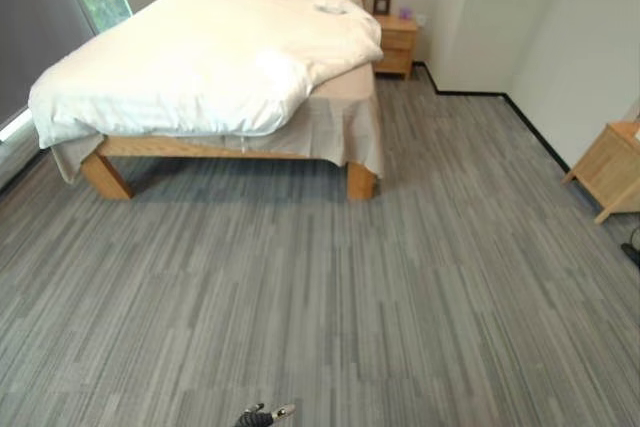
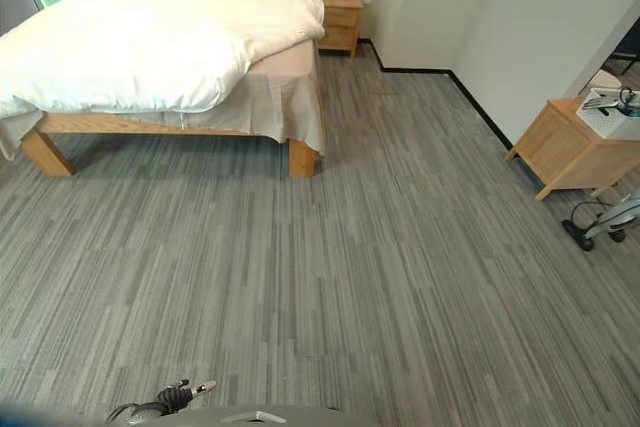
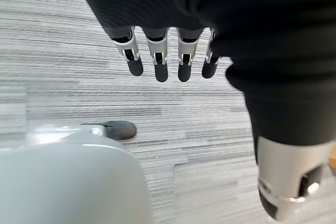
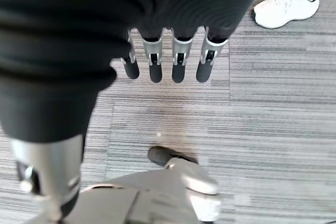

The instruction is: Making the bed.

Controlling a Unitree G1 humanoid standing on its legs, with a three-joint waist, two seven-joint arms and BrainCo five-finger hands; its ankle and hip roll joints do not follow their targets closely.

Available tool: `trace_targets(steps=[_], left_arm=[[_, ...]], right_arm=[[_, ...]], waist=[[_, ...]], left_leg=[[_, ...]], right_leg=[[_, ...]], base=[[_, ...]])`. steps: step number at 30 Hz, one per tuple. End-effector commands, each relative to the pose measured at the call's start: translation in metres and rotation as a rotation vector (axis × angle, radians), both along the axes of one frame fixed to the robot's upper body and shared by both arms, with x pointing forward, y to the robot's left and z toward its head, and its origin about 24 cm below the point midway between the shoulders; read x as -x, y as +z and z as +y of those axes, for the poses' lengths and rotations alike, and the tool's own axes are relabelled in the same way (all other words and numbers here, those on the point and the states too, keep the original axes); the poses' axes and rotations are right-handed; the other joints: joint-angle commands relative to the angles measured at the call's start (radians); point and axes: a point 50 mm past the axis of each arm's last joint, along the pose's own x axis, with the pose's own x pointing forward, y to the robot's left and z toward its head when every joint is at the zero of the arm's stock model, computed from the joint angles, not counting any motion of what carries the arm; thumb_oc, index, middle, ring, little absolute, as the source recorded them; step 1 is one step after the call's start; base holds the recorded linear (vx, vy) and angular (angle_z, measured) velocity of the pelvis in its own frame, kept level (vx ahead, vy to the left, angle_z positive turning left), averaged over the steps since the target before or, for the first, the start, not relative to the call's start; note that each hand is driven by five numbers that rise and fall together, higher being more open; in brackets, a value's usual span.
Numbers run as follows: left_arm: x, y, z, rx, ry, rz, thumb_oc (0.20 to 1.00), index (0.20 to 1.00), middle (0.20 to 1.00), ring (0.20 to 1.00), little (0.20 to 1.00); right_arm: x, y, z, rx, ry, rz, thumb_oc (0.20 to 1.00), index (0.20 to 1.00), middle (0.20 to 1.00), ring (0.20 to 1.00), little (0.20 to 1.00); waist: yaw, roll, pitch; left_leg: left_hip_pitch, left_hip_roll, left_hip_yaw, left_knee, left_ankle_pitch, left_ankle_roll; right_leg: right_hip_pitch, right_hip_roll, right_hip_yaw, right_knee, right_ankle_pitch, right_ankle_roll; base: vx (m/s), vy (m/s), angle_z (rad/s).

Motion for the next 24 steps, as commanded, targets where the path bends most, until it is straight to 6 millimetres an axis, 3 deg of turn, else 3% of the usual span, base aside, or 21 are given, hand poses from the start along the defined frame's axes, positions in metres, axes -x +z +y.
trace_targets(steps=[1,9,10,12,13,14,15,17,18,19,20,22,24], left_arm=[[-0.017,0.002,-0.008,0.002,-0.045,-0.031,1.000,1.000,1.000,1.000,1.000],[-0.009,-0.001,-0.014,0.024,-0.080,0.012,1.000,1.000,1.000,1.000,1.000],[0.006,-0.004,-0.009,0.061,0.027,0.072,1.000,1.000,1.000,1.000,1.000],[0.006,-0.004,-0.009,0.061,0.028,0.072,1.000,1.000,1.000,1.000,1.000],[0.017,-0.004,0.001,0.072,0.221,0.103,1.000,1.000,1.000,1.000,1.000],[-0.065,0.019,0.007,0.103,0.305,-0.183,1.000,1.000,1.000,1.000,1.000],[-0.065,0.019,0.007,0.103,0.305,-0.183,1.000,1.000,1.000,1.000,1.000],[-0.133,0.056,0.006,0.081,0.176,-0.430,1.000,1.000,1.000,1.000,1.000],[-0.158,0.075,0.003,0.069,0.116,-0.537,1.000,1.000,1.000,1.000,1.000],[-0.198,0.124,-0.007,0.036,-0.042,-0.784,1.000,1.000,1.000,1.000,1.000],[-0.198,0.124,-0.007,0.036,-0.042,-0.784,1.000,1.000,1.000,1.000,1.000],[-0.206,0.162,-0.010,0.002,-0.163,-0.966,1.000,1.000,1.000,1.000,1.000],[-0.201,0.164,-0.012,0.013,-0.164,-0.998,1.000,1.000,1.000,1.000,1.000]], right_arm=[[-0.023,0.003,-0.001,0.011,0.056,-0.044,1.000,1.000,1.000,1.000,1.000],[-0.037,0.007,-0.011,0.032,0.038,-0.077,1.000,1.000,1.000,1.000,1.000],[-0.036,0.007,-0.013,0.023,-0.002,-0.077,1.000,1.000,1.000,1.000,1.000],[-0.036,0.007,-0.013,0.023,-0.002,-0.077,1.000,1.000,1.000,1.000,1.000],[-0.040,0.008,-0.016,0.013,-0.075,-0.098,1.000,1.000,1.000,1.000,1.000],[-0.094,0.024,-0.026,0.015,-0.188,-0.293,1.000,1.000,1.000,1.000,1.000],[-0.095,0.024,-0.026,0.015,-0.189,-0.293,1.000,1.000,1.000,1.000,1.000],[-0.145,0.050,-0.031,0.011,-0.173,-0.510,1.000,1.000,1.000,1.000,1.000],[-0.164,0.063,-0.033,0.011,-0.162,-0.603,1.000,1.000,1.000,1.000,1.000],[-0.202,0.104,-0.026,0.002,-0.067,-0.845,1.000,1.000,1.000,1.000,1.000],[-0.202,0.104,-0.026,0.002,-0.067,-0.844,1.000,1.000,1.000,1.000,1.000],[-0.209,0.132,-0.021,-0.009,-0.002,-1.006,1.000,1.000,1.000,1.000,1.000],[-0.207,0.136,-0.017,-0.033,-0.009,-1.053,1.000,1.000,1.000,1.000,1.000]], waist=[[0.000,-0.022,-0.001],[0.001,-0.027,-0.017],[-0.001,-0.026,-0.026],[-0.001,-0.026,-0.026],[-0.003,-0.026,-0.029],[-0.015,-0.019,-0.031],[-0.015,-0.019,-0.033],[-0.026,-0.013,-0.025],[-0.030,-0.010,-0.021],[-0.036,-0.006,-0.007],[-0.036,-0.006,-0.010],[-0.038,-0.005,-0.004],[-0.036,-0.007,0.001]], left_leg=[[-0.030,-0.035,-0.022,0.004,0.004,0.009],[-0.009,-0.037,-0.016,0.004,-0.011,0.014],[-0.007,-0.036,-0.013,0.004,-0.013,0.013],[-0.006,-0.036,-0.013,0.004,-0.013,0.013],[0.000,-0.035,-0.011,0.004,-0.016,0.011],[0.004,-0.033,-0.004,0.004,-0.016,0.007],[0.000,-0.033,-0.003,0.004,-0.015,0.007],[-0.004,-0.032,0.001,0.004,-0.010,0.006],[-0.008,-0.032,0.003,0.004,-0.007,0.006],[-0.013,-0.033,0.005,0.004,-0.002,0.006],[-0.017,-0.032,0.005,0.004,0.000,0.006],[-0.023,-0.034,0.005,0.004,0.000,0.007],[-0.025,-0.037,0.005,0.004,-0.002,0.009]], right_leg=[[0.019,-0.029,0.024,0.049,-0.042,0.051],[0.035,-0.034,0.028,0.043,-0.041,0.058],[0.040,-0.035,0.028,0.038,-0.040,0.059],[0.041,-0.035,0.028,0.038,-0.041,0.059],[0.048,-0.035,0.030,0.035,-0.044,0.059],[0.047,-0.034,0.036,0.038,-0.044,0.059],[0.044,-0.033,0.036,0.038,-0.042,0.059],[0.036,-0.031,0.041,0.038,-0.036,0.061],[0.030,-0.031,0.041,0.040,-0.034,0.063],[0.022,-0.030,0.043,0.043,-0.032,0.067],[0.019,-0.030,0.043,0.043,-0.031,0.067],[0.013,-0.032,0.043,0.043,-0.029,0.072],[0.014,-0.035,0.041,0.041,-0.027,0.075]], base=[[0.01,0.014,-0.03],[0.05,0.003,-0.06],[0.07,-0.004,0.00],[0.04,0.001,-0.02],[0.05,0.017,-0.04],[0.05,0.017,-0.08],[0.00,0.020,-0.08],[-0.05,0.017,-0.05],[-0.08,0.022,-0.04],[-0.05,0.014,-0.08],[-0.04,0.008,-0.14],[-0.01,0.010,-0.09],[0.01,0.017,-0.04]])
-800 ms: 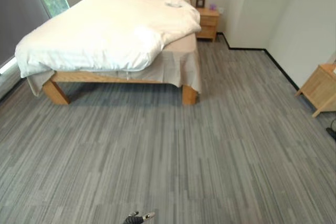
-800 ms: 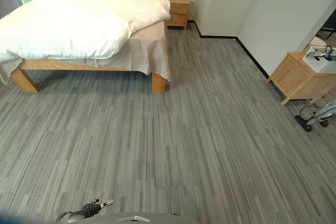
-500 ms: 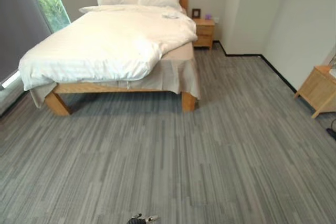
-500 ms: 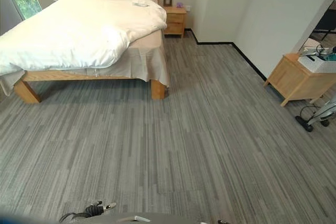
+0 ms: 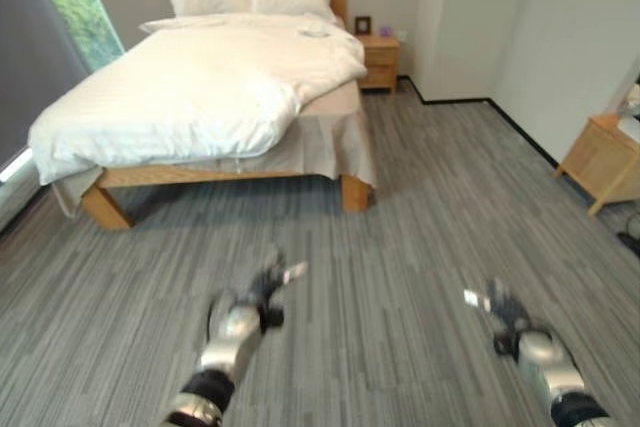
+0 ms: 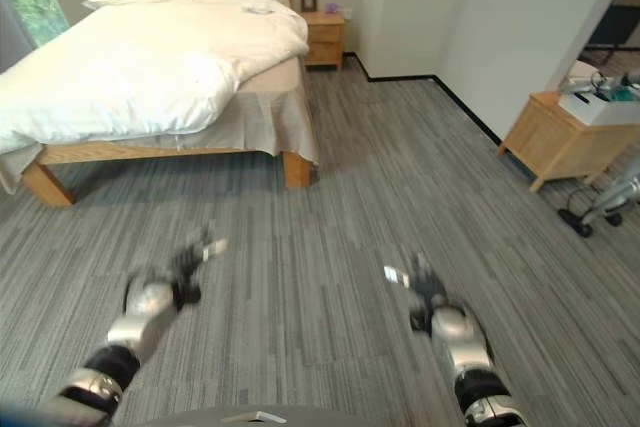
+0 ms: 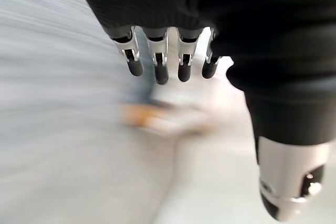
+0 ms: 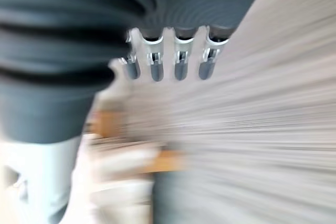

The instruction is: Making the bed.

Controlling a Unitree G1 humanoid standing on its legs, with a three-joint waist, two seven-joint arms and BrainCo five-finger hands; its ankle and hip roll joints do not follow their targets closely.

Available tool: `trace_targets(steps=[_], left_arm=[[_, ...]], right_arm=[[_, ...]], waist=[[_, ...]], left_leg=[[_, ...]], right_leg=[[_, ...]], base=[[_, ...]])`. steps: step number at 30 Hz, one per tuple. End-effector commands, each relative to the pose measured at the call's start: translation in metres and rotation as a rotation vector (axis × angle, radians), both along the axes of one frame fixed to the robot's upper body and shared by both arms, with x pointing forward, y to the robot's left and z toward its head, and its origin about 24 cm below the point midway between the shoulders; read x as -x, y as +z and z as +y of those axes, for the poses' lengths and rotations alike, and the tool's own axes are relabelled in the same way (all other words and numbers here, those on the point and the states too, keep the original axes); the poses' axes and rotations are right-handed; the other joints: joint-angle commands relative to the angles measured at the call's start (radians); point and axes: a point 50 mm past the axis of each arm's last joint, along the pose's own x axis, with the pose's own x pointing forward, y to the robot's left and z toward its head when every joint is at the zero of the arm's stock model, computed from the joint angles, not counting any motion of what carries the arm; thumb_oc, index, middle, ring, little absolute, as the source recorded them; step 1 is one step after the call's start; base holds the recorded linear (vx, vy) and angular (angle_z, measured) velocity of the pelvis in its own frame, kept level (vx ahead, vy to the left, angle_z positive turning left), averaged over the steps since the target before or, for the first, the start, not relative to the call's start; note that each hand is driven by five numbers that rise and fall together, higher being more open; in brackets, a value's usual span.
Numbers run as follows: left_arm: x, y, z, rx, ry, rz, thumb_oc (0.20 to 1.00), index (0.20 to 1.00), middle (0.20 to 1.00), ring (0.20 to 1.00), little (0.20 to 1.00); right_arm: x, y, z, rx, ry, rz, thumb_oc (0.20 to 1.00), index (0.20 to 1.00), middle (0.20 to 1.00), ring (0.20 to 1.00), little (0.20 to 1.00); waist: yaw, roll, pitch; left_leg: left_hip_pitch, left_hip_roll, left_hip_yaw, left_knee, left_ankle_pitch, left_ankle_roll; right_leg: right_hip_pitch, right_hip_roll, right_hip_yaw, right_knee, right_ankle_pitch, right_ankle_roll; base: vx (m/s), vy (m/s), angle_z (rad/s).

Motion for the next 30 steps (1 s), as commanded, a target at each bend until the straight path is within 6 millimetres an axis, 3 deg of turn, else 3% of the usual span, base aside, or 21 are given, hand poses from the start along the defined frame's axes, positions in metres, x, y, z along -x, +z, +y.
trace_targets(steps=[1,6,10,12,13,15,17,18,19,20,24,25,27,28,30], left_arm=[[0.004,-0.020,0.012,-0.050,0.055,0.063,1.000,1.000,1.000,1.000,1.000],[0.014,-0.029,0.014,-0.055,0.078,0.091,1.000,1.000,1.000,1.000,1.000],[0.022,-0.036,0.019,-0.067,0.099,0.118,1.000,1.000,1.000,1.000,1.000],[0.029,-0.037,0.025,-0.065,0.121,0.118,1.000,1.000,1.000,1.000,1.000],[0.029,-0.037,0.025,-0.065,0.122,0.119,1.000,1.000,1.000,1.000,1.000],[0.032,-0.032,0.030,-0.073,0.137,0.099,1.000,1.000,1.000,1.000,1.000],[0.030,-0.028,0.031,-0.089,0.133,0.082,1.000,1.000,1.000,1.000,1.000],[0.027,-0.024,0.031,-0.094,0.131,0.068,1.000,1.000,1.000,1.000,1.000],[0.027,-0.024,0.031,-0.093,0.130,0.069,1.000,1.000,1.000,1.000,1.000],[0.018,-0.016,0.027,-0.100,0.115,0.032,1.000,1.000,1.000,1.000,1.000],[0.007,-0.008,0.015,-0.101,0.072,0.000,1.000,1.000,1.000,1.000,1.000],[0.008,-0.008,0.013,-0.095,0.064,-0.006,1.000,1.000,1.000,1.000,1.000],[0.011,-0.004,0.009,-0.077,0.035,-0.026,1.000,1.000,1.000,1.000,1.000],[0.013,-0.006,0.007,-0.063,0.033,-0.018,1.000,1.000,1.000,1.000,1.000],[0.019,-0.014,0.005,-0.037,0.028,0.021,1.000,1.000,1.000,1.000,1.000]], right_arm=[[0.003,-0.010,-0.008,-0.003,-0.049,0.019,1.000,1.000,1.000,1.000,1.000],[0.004,-0.009,0.001,0.026,0.022,0.019,1.000,1.000,1.000,1.000,1.000],[-0.001,-0.006,0.001,0.004,0.000,-0.006,1.000,1.000,1.000,1.000,1.000],[-0.005,0.000,0.004,-0.014,-0.004,-0.039,1.000,1.000,1.000,1.000,1.000],[-0.005,0.000,0.004,-0.014,-0.004,-0.039,1.000,1.000,1.000,1.000,1.000],[-0.004,0.003,0.006,-0.026,-0.013,-0.063,1.000,1.000,1.000,1.000,1.000],[-0.002,0.005,0.004,-0.030,-0.019,-0.070,1.000,1.000,1.000,1.000,1.000],[-0.001,0.006,0.003,-0.036,-0.027,-0.077,1.000,1.000,1.000,1.000,1.000],[-0.001,0.006,0.003,-0.035,-0.027,-0.076,1.000,1.000,1.000,1.000,1.000],[0.004,0.006,-0.004,-0.039,-0.059,-0.084,1.000,1.000,1.000,1.000,1.000],[0.009,0.004,-0.007,-0.033,-0.071,-0.076,1.000,1.000,1.000,1.000,1.000],[0.011,0.005,-0.008,-0.032,-0.071,-0.079,1.000,1.000,1.000,1.000,1.000],[0.013,0.004,-0.008,-0.043,-0.060,-0.073,1.000,1.000,1.000,1.000,1.000],[0.013,0.004,-0.007,-0.045,-0.050,-0.073,1.000,1.000,1.000,1.000,1.000],[0.009,0.002,-0.005,-0.033,-0.018,-0.054,1.000,1.000,1.000,1.000,1.000]], waist=[[-0.003,-0.041,0.041],[0.009,-0.047,0.055],[0.021,-0.039,0.077],[0.031,-0.028,0.108],[0.033,-0.030,0.106],[0.017,0.000,0.145],[-0.009,0.004,0.148],[-0.027,0.002,0.151],[-0.031,0.008,0.155],[-0.085,-0.013,0.154],[-0.123,-0.010,0.139],[-0.126,-0.007,0.127],[-0.125,0.004,0.104],[-0.125,0.007,0.099],[-0.113,-0.007,0.088]], left_leg=[[-0.023,-0.039,-0.040,0.011,-0.010,0.005],[-0.028,-0.043,-0.030,0.011,-0.014,0.009],[-0.044,-0.050,-0.020,0.018,-0.021,0.025],[-0.047,-0.059,-0.007,0.023,-0.038,0.055],[-0.050,-0.061,-0.004,0.024,-0.038,0.055],[0.000,-0.046,-0.005,0.021,-0.042,0.067],[0.054,-0.036,0.000,0.011,-0.050,0.053],[0.083,-0.032,-0.011,0.011,-0.060,0.041],[0.089,-0.026,-0.015,0.011,-0.063,0.039],[0.158,-0.003,-0.055,0.011,-0.101,-0.008],[0.231,0.062,-0.071,0.011,-0.107,-0.054],[0.259,0.079,-0.074,0.011,-0.092,-0.063],[0.258,0.129,-0.084,0.122,-0.001,-0.100],[0.229,0.144,-0.083,0.214,0.075,-0.122],[0.135,0.191,-0.079,0.503,0.296,-0.146]], right_leg=[[0.028,-0.039,-0.006,0.046,-0.058,0.056],[0.023,-0.044,0.001,0.036,-0.055,0.062],[-0.033,-0.062,0.015,0.122,-0.068,0.079],[-0.179,-0.077,0.024,0.397,0.010,0.123],[-0.186,-0.079,0.028,0.405,0.007,0.124],[-0.316,-0.093,-0.003,0.636,0.111,0.138],[-0.383,-0.124,-0.045,0.559,0.103,0.134],[-0.407,-0.127,-0.053,0.478,0.101,0.131],[-0.396,-0.123,-0.060,0.473,0.099,0.130],[-0.434,-0.105,-0.032,0.178,0.133,0.145],[-0.459,-0.085,-0.051,0.026,0.200,0.176],[-0.464,-0.084,-0.105,0.025,0.226,0.180],[-0.415,-0.064,-0.136,0.070,0.203,0.139],[-0.387,-0.042,-0.139,0.068,0.192,0.113],[-0.312,-0.001,-0.146,0.110,0.122,0.037]], base=[[0.00,0.000,0.00],[0.03,0.027,-0.04],[0.01,0.085,-0.17],[0.00,0.136,-0.28],[0.04,0.111,-0.50],[0.25,0.162,-0.13],[0.42,0.038,-0.28],[0.31,-0.045,-0.49],[0.71,-0.220,-0.04],[0.56,-0.188,0.21],[0.58,-0.228,0.70],[0.66,-0.288,0.32],[0.63,-0.309,0.17],[0.60,-0.357,0.28],[0.70,-0.514,0.26]])
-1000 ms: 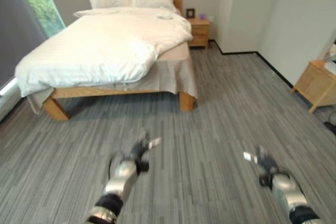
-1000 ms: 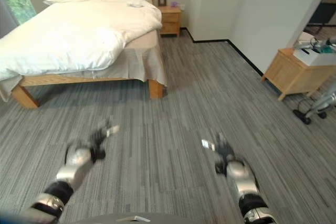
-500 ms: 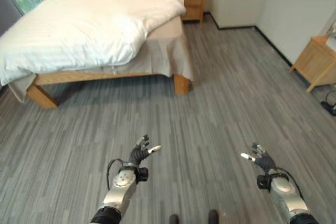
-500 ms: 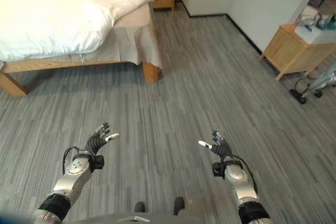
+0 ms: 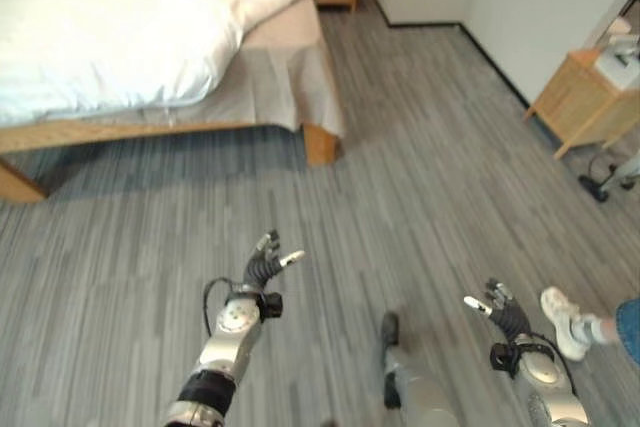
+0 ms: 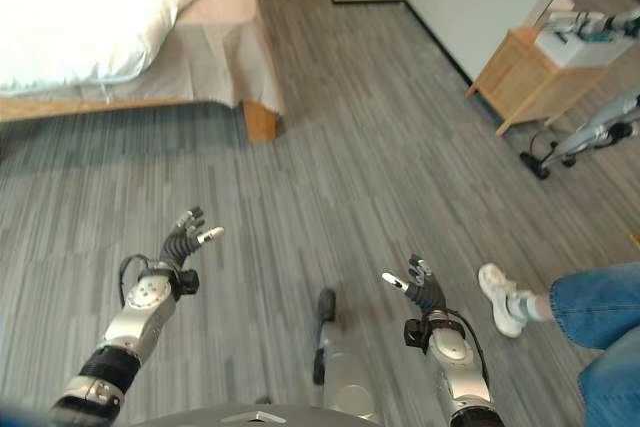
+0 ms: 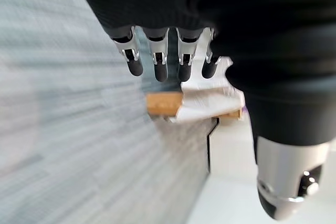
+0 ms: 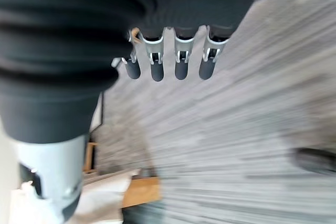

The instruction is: Making the bed.

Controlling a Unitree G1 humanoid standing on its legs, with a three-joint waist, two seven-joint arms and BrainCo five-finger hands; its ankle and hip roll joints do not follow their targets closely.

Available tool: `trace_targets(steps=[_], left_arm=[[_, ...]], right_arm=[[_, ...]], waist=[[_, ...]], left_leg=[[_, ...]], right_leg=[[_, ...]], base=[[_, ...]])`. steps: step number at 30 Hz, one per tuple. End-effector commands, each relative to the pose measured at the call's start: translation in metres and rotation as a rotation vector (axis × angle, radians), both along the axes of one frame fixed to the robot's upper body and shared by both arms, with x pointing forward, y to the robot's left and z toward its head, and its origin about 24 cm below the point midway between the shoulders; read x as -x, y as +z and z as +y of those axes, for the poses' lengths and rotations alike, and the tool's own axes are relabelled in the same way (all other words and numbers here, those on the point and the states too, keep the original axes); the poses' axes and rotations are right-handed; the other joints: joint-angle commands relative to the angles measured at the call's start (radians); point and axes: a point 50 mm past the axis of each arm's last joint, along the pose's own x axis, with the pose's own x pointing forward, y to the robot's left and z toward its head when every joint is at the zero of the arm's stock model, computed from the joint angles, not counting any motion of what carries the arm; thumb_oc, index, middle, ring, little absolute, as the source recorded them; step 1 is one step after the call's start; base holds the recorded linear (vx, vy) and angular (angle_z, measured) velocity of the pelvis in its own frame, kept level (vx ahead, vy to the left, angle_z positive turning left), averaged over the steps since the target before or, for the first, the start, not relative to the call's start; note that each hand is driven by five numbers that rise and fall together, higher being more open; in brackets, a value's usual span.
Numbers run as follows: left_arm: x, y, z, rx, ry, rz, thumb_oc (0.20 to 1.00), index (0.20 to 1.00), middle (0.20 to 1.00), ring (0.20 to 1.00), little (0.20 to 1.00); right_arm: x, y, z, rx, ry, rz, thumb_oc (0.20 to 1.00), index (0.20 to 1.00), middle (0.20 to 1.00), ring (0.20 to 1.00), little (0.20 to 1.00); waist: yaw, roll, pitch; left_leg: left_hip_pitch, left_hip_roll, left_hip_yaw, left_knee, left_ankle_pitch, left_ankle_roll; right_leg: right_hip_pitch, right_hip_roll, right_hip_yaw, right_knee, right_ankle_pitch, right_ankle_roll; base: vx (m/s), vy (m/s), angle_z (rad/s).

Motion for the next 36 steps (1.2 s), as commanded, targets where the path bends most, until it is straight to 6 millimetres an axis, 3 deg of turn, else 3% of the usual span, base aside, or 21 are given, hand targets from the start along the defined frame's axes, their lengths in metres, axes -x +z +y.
trace_targets(steps=[1,2,3,6,9,12,14,15,16,17,18,19,20,22,24,26,27,30,31,33,36], left_arm=[[-0.016,0.034,0.006,-0.005,-0.024,-0.147,1.000,1.000,1.000,1.000,1.000],[-0.011,0.034,0.008,0.000,-0.011,-0.150,1.000,1.000,1.000,1.000,1.000],[-0.011,0.034,0.009,-0.001,-0.012,-0.151,1.000,1.000,1.000,1.000,1.000],[-0.008,0.036,0.010,0.001,-0.020,-0.158,1.000,1.000,1.000,1.000,1.000],[-0.004,0.033,0.011,0.023,-0.007,-0.160,1.000,1.000,1.000,1.000,1.000],[-0.004,0.033,0.012,0.023,0.009,-0.172,1.000,1.000,1.000,1.000,1.000],[-0.008,0.039,0.008,0.018,-0.002,-0.197,1.000,1.000,1.000,1.000,1.000],[-0.008,0.043,0.008,0.022,-0.005,-0.215,1.000,1.000,1.000,1.000,1.000],[-0.006,0.046,0.010,0.028,-0.008,-0.227,1.000,1.000,1.000,1.000,1.000],[-0.006,0.046,0.010,0.027,-0.008,-0.226,1.000,1.000,1.000,1.000,1.000],[-0.003,0.044,0.008,0.006,-0.028,-0.222,1.000,1.000,1.000,1.000,1.000],[-0.003,0.045,0.008,0.004,-0.027,-0.223,1.000,1.000,1.000,1.000,1.000],[-0.012,0.059,-0.003,-0.023,-0.103,-0.276,1.000,1.000,1.000,1.000,1.000],[-0.018,0.070,-0.014,-0.023,-0.174,-0.319,1.000,1.000,1.000,1.000,1.000],[-0.023,0.085,-0.024,0.038,-0.219,-0.383,1.000,1.000,1.000,1.000,1.000],[-0.022,0.090,-0.038,0.141,-0.275,-0.408,1.000,1.000,1.000,1.000,1.000],[-0.019,0.094,-0.049,0.235,-0.325,-0.428,1.000,1.000,1.000,1.000,1.000],[-0.019,0.097,-0.052,0.261,-0.354,-0.433,1.000,1.000,1.000,1.000,1.000],[-0.016,0.101,-0.058,0.318,-0.436,-0.430,1.000,1.000,1.000,1.000,1.000],[-0.012,0.106,-0.053,0.325,-0.423,-0.457,1.000,1.000,1.000,1.000,1.000],[0.003,0.099,-0.047,0.383,-0.447,-0.423,1.000,1.000,1.000,1.000,1.000]], right_arm=[[-0.036,0.038,-0.010,0.080,0.070,-0.165,1.000,1.000,1.000,1.000,1.000],[-0.039,0.040,-0.006,0.054,0.064,-0.182,1.000,1.000,1.000,1.000,1.000],[-0.039,0.040,-0.006,0.054,0.064,-0.183,1.000,1.000,1.000,1.000,1.000],[-0.054,0.051,-0.007,0.076,0.073,-0.216,1.000,1.000,1.000,1.000,1.000],[-0.058,0.061,-0.004,0.054,0.089,-0.268,1.000,1.000,1.000,1.000,1.000],[-0.059,0.065,0.003,0.075,0.132,-0.295,1.000,1.000,1.000,1.000,1.000],[-0.064,0.071,0.004,0.107,0.142,-0.310,1.000,1.000,1.000,1.000,1.000],[-0.066,0.073,0.006,0.113,0.159,-0.314,1.000,1.000,1.000,1.000,1.000],[-0.065,0.075,0.008,0.109,0.168,-0.322,1.000,1.000,1.000,1.000,1.000],[-0.065,0.075,0.008,0.109,0.168,-0.321,1.000,1.000,1.000,1.000,1.000],[-0.064,0.072,0.020,0.099,0.209,-0.326,1.000,1.000,1.000,1.000,1.000],[-0.064,0.072,0.021,0.097,0.210,-0.328,1.000,1.000,1.000,1.000,1.000],[-0.069,0.074,0.026,0.098,0.215,-0.336,1.000,1.000,1.000,1.000,1.000],[-0.073,0.077,0.028,0.081,0.216,-0.348,1.000,1.000,1.000,1.000,1.000],[-0.073,0.087,0.018,0.114,0.220,-0.379,1.000,1.000,1.000,1.000,1.000],[-0.071,0.092,0.001,0.140,0.184,-0.389,1.000,1.000,1.000,1.000,1.000],[-0.066,0.108,-0.024,0.213,0.163,-0.423,1.000,1.000,1.000,1.000,1.000],[-0.062,0.112,-0.039,0.249,0.128,-0.420,1.000,1.000,1.000,1.000,1.000],[-0.052,0.129,-0.068,0.350,0.109,-0.430,1.000,1.000,1.000,1.000,1.000],[-0.058,0.149,-0.073,0.400,0.115,-0.480,1.000,1.000,1.000,1.000,1.000],[-0.073,0.194,-0.101,0.500,0.056,-0.572,1.000,1.000,1.000,1.000,1.000]], waist=[[0.032,0.032,-0.023],[0.100,-0.014,0.023],[0.098,-0.016,0.023],[0.195,-0.031,0.061],[0.242,-0.006,0.044],[0.274,0.027,-0.005],[0.262,0.037,-0.031],[0.271,0.033,-0.040],[0.269,0.024,-0.052],[0.269,0.023,-0.053],[0.290,-0.026,-0.079],[0.296,-0.023,-0.081],[0.278,-0.013,-0.047],[0.240,0.017,-0.029],[0.206,0.025,-0.026],[0.169,0.024,-0.021],[0.126,-0.006,-0.025],[0.121,-0.018,-0.023],[0.117,-0.037,-0.029],[0.127,-0.046,-0.032],[0.149,-0.053,-0.037]], left_leg=[[0.098,0.207,0.007,0.160,0.649,-0.096],[-0.073,0.156,0.005,0.407,0.605,-0.041],[-0.078,0.155,0.003,0.411,0.605,-0.040],[-0.300,0.106,0.040,0.406,0.501,-0.021],[-0.375,0.085,0.100,0.072,0.509,-0.025],[-0.346,-0.002,0.191,-0.392,0.544,-0.014],[-0.344,-0.008,0.353,-0.450,0.556,-0.007],[-0.328,-0.014,0.357,-0.431,0.573,0.003],[-0.296,-0.034,0.365,-0.432,0.532,0.044],[-0.295,-0.035,0.366,-0.432,0.530,0.045],[-0.249,-0.091,0.339,-0.405,0.445,0.106],[-0.260,-0.075,0.358,-0.396,0.457,0.111],[-0.179,-0.049,0.328,-0.381,0.397,0.138],[-0.099,-0.037,0.271,-0.403,0.365,0.155],[-0.022,-0.046,0.184,-0.439,0.356,0.146],[0.015,-0.057,0.076,-0.453,0.347,0.130],[0.033,-0.077,-0.036,-0.448,0.310,0.112],[0.037,-0.080,-0.080,-0.449,0.301,0.105],[0.016,-0.086,-0.192,-0.426,0.297,0.098],[0.024,-0.083,-0.220,-0.430,0.287,0.086],[0.006,-0.073,-0.313,-0.420,0.305,0.053]], right_leg=[[0.051,0.007,0.019,-0.092,0.079,0.058],[0.157,0.020,0.047,-0.122,0.026,0.016],[0.155,0.019,0.046,-0.122,0.027,0.016],[0.280,0.026,0.093,-0.173,-0.005,0.022],[0.365,0.035,0.128,-0.184,-0.063,0.035],[0.477,0.061,0.144,-0.184,-0.136,0.059],[0.535,0.080,0.150,-0.164,-0.168,0.058],[0.548,0.073,0.158,-0.140,-0.158,0.061],[0.530,0.054,0.149,-0.063,-0.147,0.077],[0.529,0.053,0.150,-0.059,-0.149,0.078],[0.493,-0.015,0.123,0.212,0.007,0.192],[0.482,-0.007,0.128,0.213,0.016,0.187],[0.336,-0.039,0.154,0.540,0.213,0.248],[0.198,-0.059,0.156,0.635,0.158,0.219],[0.112,-0.104,0.156,0.505,0.070,0.167],[0.104,-0.088,0.189,0.323,0.041,0.155],[0.113,-0.023,0.389,0.019,0.020,0.180],[0.132,-0.012,0.444,-0.041,0.017,0.196],[0.170,0.012,0.547,-0.064,0.009,0.194],[0.174,-0.003,0.501,-0.069,0.023,0.189],[0.211,0.011,0.458,-0.113,0.018,0.153]], base=[[0.85,-0.708,0.03],[0.57,-0.503,-0.17],[0.56,-0.429,-0.54],[0.48,-0.137,-0.74],[0.67,0.020,-0.46],[0.83,0.062,-0.02],[0.75,-0.014,0.19],[0.68,0.000,0.27],[0.43,0.007,0.41],[0.69,0.125,0.22],[0.43,0.087,-0.06],[0.79,0.127,-0.54],[0.48,0.060,-0.22],[0.62,0.070,0.44],[0.57,-0.096,0.78],[0.59,-0.269,2.00],[0.49,-0.283,2.14],[0.25,-0.183,2.20],[0.30,-0.302,2.22],[0.28,-0.296,2.15],[0.20,-0.310,0.96]])
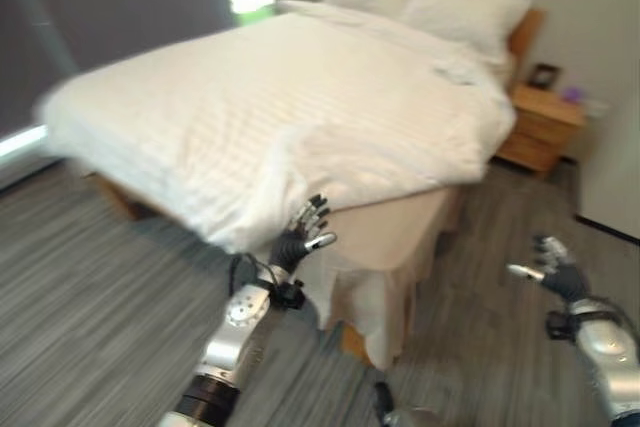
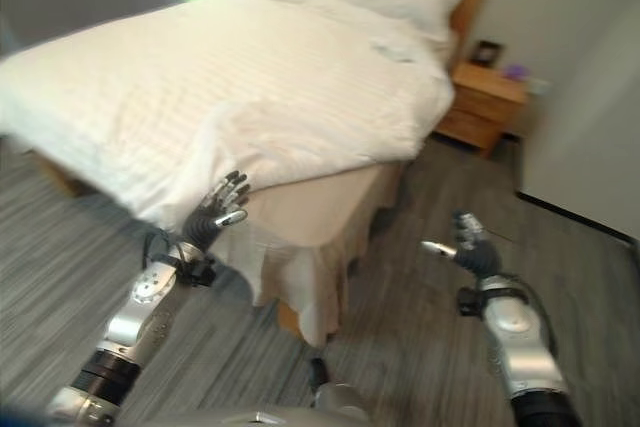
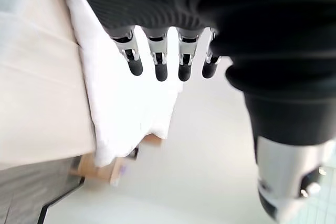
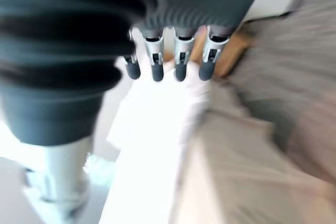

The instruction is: Making the bed.

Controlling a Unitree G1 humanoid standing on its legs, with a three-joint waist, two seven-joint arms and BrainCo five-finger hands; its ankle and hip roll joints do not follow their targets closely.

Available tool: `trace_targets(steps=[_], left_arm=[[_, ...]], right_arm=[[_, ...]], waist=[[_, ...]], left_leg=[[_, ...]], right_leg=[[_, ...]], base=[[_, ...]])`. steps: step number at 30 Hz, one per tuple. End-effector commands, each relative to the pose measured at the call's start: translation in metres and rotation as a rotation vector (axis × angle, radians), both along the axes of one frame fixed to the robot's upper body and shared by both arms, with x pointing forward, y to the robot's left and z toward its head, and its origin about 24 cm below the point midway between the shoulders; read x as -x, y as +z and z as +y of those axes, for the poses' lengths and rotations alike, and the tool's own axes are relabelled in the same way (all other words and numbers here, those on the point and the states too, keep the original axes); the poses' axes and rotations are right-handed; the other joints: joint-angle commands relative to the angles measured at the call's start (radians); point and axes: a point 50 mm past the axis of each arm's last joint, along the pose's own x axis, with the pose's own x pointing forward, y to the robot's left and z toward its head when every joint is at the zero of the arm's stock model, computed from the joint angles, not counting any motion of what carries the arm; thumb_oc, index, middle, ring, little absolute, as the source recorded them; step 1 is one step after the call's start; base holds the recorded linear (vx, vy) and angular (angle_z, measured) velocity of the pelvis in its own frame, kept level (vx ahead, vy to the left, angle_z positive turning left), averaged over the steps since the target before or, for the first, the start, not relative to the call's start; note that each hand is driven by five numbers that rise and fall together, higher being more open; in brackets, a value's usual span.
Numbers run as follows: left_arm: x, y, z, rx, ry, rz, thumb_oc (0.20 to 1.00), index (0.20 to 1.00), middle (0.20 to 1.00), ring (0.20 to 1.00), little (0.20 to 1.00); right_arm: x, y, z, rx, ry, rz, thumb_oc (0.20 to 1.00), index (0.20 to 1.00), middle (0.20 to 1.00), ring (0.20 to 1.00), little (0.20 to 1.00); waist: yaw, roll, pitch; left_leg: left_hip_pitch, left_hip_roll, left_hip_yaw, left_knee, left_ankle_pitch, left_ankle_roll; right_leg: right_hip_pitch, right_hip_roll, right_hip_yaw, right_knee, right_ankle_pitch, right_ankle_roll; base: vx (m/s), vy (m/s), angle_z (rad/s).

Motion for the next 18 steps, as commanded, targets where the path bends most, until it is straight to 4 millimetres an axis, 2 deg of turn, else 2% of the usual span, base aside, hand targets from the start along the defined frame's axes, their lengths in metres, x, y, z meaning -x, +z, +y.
trace_targets(steps=[1,3,5,8,9,11,12,15,16,18], left_arm=[[-0.003,0.024,-0.001,0.041,-0.085,-0.105,1.000,1.000,1.000,1.000,1.000],[-0.003,0.025,-0.001,0.042,-0.083,-0.107,1.000,1.000,1.000,1.000,1.000],[-0.002,0.021,-0.006,0.049,-0.125,-0.078,1.000,1.000,1.000,1.000,1.000],[0.006,0.018,-0.006,0.051,-0.157,-0.050,1.000,1.000,1.000,1.000,1.000],[0.007,0.018,-0.006,0.058,-0.165,-0.044,1.000,1.000,1.000,1.000,1.000],[0.007,0.017,-0.004,0.062,-0.160,-0.035,1.000,1.000,1.000,1.000,1.000],[0.009,0.019,0.000,0.065,-0.153,-0.034,1.000,1.000,1.000,1.000,1.000],[0.009,0.020,0.006,0.062,-0.128,-0.032,1.000,1.000,1.000,1.000,1.000],[0.011,0.021,0.015,0.053,-0.103,-0.028,1.000,1.000,1.000,1.000,1.000],[0.012,0.021,0.017,0.049,-0.092,-0.026,1.000,1.000,1.000,1.000,1.000]], right_arm=[[-0.045,0.103,-0.016,0.192,0.020,-0.290,1.000,1.000,1.000,1.000,1.000],[-0.046,0.104,-0.015,0.192,0.022,-0.293,1.000,1.000,1.000,1.000,1.000],[-0.062,0.140,-0.023,0.337,-0.010,-0.295,1.000,1.000,1.000,1.000,1.000],[-0.085,0.182,-0.032,0.557,-0.076,-0.252,1.000,1.000,1.000,1.000,1.000],[-0.094,0.190,-0.032,0.559,-0.106,-0.243,1.000,1.000,1.000,1.000,1.000],[-0.104,0.198,-0.028,0.564,-0.118,-0.231,1.000,1.000,1.000,1.000,1.000],[-0.116,0.219,-0.020,0.622,-0.143,-0.216,1.000,1.000,1.000,1.000,1.000],[-0.128,0.240,-0.006,0.638,-0.157,-0.236,1.000,1.000,1.000,1.000,1.000],[-0.136,0.265,0.011,0.618,-0.177,-0.282,1.000,1.000,1.000,1.000,1.000],[-0.138,0.274,0.017,0.609,-0.179,-0.305,1.000,1.000,1.000,1.000,1.000]], waist=[[0.021,-0.027,0.023],[0.014,-0.027,0.022],[0.025,-0.032,0.039],[0.051,-0.029,0.034],[0.055,-0.026,0.034],[0.054,-0.020,0.033],[0.066,-0.016,0.033],[0.080,-0.009,0.042],[0.106,0.006,0.061],[0.114,0.012,0.069]], left_leg=[[-0.109,-0.011,-0.018,-0.126,0.282,-0.001],[-0.114,-0.013,-0.021,-0.126,0.286,-0.002],[-0.147,-0.003,0.039,-0.123,0.273,-0.008],[-0.132,0.002,0.014,-0.161,0.287,-0.017],[-0.127,0.007,0.008,-0.178,0.293,-0.017],[-0.123,0.012,0.006,-0.198,0.303,-0.019],[-0.135,0.014,0.002,-0.216,0.318,-0.021],[-0.165,0.012,-0.009,-0.219,0.331,-0.024],[-0.228,0.009,-0.026,-0.219,0.349,-0.030],[-0.254,0.005,-0.034,-0.219,0.357,-0.031]], right_leg=[[0.165,-0.021,-0.017,-0.130,0.034,0.061],[0.162,-0.024,-0.020,-0.131,0.037,0.061],[0.170,-0.041,-0.085,-0.137,0.029,0.042],[0.178,-0.026,-0.098,-0.148,0.031,0.027],[0.176,-0.021,-0.099,-0.149,0.030,0.025],[0.172,-0.016,-0.101,-0.149,0.029,0.022],[0.160,-0.011,-0.107,-0.158,0.032,0.018],[0.135,-0.011,-0.121,-0.168,0.037,0.015],[0.077,-0.010,-0.141,-0.167,0.043,0.012],[0.054,-0.009,-0.147,-0.166,0.046,0.011]], base=[[0.10,-0.206,0.71],[0.01,-0.091,0.66],[0.01,-0.131,0.82],[0.06,-0.093,0.63],[0.03,-0.067,0.09],[0.01,-0.040,0.03],[-0.02,-0.044,0.05],[-0.08,-0.034,-0.08],[-0.15,-0.044,0.11],[-0.11,-0.041,0.17]])
